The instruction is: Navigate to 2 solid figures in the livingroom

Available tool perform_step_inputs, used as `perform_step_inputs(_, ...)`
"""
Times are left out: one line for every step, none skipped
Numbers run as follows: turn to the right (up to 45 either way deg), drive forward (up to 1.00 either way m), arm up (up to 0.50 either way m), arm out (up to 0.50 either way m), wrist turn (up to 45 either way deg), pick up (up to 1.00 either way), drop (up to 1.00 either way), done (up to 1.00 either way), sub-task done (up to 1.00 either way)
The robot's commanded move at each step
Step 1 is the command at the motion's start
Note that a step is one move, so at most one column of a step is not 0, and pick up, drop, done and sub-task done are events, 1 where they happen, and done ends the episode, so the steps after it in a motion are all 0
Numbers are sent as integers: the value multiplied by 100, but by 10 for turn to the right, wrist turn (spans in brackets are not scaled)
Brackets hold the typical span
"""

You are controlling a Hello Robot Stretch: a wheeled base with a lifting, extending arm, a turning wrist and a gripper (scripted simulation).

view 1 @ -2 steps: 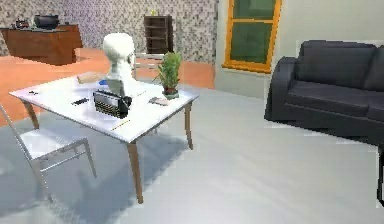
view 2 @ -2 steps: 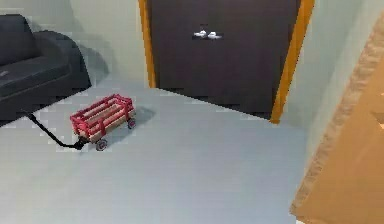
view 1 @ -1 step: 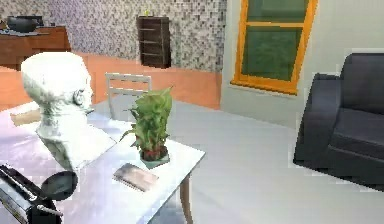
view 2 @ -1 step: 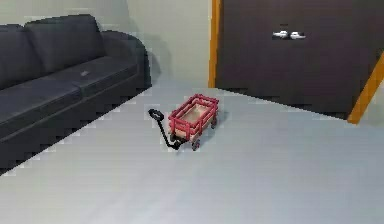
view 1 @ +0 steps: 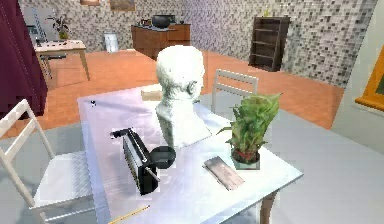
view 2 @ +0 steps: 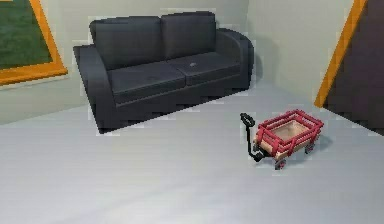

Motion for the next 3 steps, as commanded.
perform_step_inputs(0, 0, 0, 0, 0, 0, 0, 0, 100)
perform_step_inputs(450, 0, 0, 0, 0, 0, 0, 0, 0)
perform_step_inputs(120, 0, 0, 0, 0, 0, 0, 0, 0)
